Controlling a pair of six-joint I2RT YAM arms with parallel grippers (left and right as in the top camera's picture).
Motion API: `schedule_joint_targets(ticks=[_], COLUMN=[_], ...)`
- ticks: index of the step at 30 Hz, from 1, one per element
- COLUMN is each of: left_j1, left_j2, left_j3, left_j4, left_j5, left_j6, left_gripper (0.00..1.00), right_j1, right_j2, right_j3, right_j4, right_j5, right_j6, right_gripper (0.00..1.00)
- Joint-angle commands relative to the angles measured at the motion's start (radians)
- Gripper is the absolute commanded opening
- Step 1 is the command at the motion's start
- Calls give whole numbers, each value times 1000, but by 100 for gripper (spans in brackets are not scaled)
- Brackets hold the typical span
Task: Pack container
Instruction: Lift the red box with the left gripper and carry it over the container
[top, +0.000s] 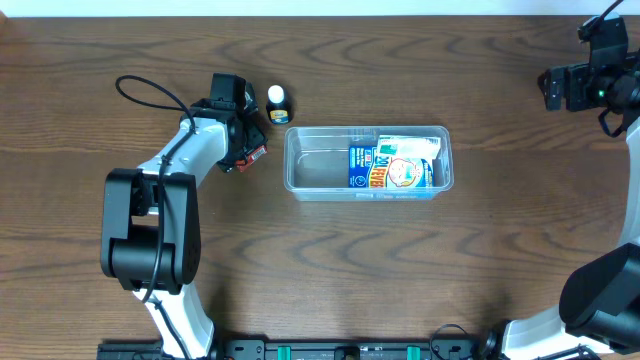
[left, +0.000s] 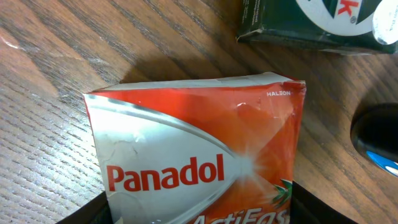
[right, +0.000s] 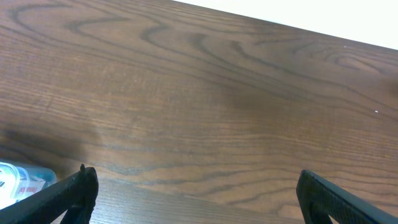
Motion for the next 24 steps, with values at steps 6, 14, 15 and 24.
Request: schedule_joint_targets(ticks=[6,14,15,24], left_j1=[6,4,2,-146], left_j2=[-50,-272,-302,-527], left_j3=[8,8,8,8], left_j4=[-34,-145,-159,-224], left_j5=[-11,-8,-7,-4], left_j6=[149,393,416,689], left_gripper=[61,61,61,57], right_j1=[-6,-6,-5,-5], right_j2=[6,6,6,6], right_j3=[3,3,3,3], right_j4=[-2,-2,-2,-2], right_j5=[-7,-7,-7,-7], right_j6=[11,11,11,11], right_gripper=[99,99,99,99])
